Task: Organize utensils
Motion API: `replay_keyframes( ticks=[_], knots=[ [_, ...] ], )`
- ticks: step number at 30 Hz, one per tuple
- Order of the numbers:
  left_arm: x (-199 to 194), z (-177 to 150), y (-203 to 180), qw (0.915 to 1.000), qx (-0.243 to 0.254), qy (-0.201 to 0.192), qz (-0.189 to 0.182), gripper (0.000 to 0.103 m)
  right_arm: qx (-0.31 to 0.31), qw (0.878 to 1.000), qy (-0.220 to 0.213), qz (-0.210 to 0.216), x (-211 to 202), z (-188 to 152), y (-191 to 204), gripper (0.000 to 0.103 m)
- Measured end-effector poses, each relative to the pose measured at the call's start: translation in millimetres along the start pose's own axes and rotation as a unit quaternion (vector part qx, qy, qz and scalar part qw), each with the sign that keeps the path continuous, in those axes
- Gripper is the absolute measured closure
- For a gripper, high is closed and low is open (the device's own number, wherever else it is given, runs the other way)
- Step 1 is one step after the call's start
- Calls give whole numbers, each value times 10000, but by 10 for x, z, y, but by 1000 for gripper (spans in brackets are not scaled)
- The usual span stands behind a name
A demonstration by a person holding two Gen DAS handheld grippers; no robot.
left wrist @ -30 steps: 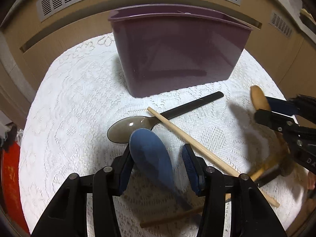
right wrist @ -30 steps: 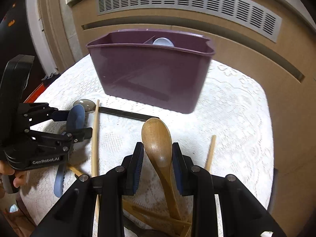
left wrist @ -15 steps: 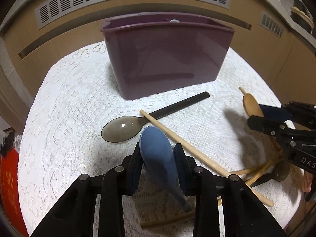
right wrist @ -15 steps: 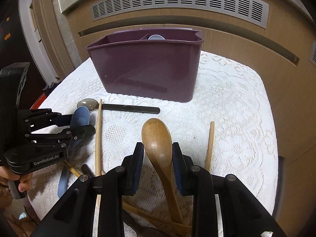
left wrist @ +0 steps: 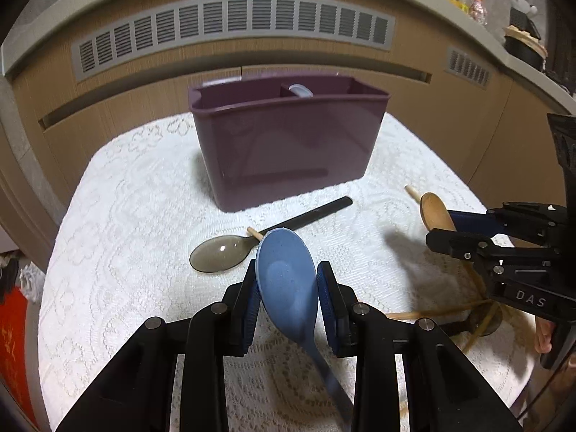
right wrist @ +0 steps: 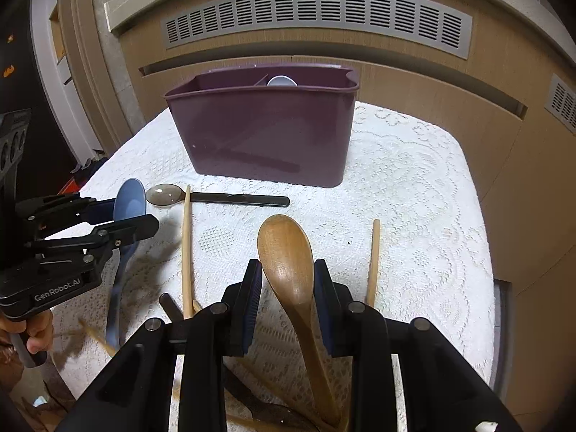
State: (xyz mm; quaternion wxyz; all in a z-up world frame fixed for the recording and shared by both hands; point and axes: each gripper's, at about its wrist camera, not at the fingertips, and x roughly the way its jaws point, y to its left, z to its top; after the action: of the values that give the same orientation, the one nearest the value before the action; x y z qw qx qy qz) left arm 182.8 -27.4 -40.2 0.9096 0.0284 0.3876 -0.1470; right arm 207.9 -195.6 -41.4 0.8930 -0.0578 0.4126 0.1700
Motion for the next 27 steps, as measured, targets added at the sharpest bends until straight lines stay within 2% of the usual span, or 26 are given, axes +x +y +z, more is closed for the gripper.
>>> replay_keyframes(
  ticks=[6, 13, 14, 15, 23, 25, 27],
  knots=[
    [-161, -11, 24, 9998, -45, -208, -65, 72, -28, 9999, -90, -53, -111, -25, 56, 76],
    [-362, 15, 19, 9990, -14, -452, 38, 73, -77, 9996, -235, -128, -233, -21, 103, 78],
    [-388, 22, 15, 9988, -6, -482, 47, 73, -81, 9995, -270, -132, -260, -11, 105, 91],
    [-425, 42, 6, 9986, 8, -530, 60, 73, -85, 9996, -267, -96, -283, 5, 108, 96],
    [-660, 134, -33, 9964, 106, -832, 91, 73, -217, 9989, -411, -19, -414, 54, 164, 96],
    [-675, 131, 3, 9967, 51, -805, 63, 73, -366, 9991, -172, 115, -356, 41, 175, 91],
    [-663, 115, 48, 9973, -32, -731, 11, 73, -511, 9981, 151, 315, -262, -7, 195, 80]
  ],
)
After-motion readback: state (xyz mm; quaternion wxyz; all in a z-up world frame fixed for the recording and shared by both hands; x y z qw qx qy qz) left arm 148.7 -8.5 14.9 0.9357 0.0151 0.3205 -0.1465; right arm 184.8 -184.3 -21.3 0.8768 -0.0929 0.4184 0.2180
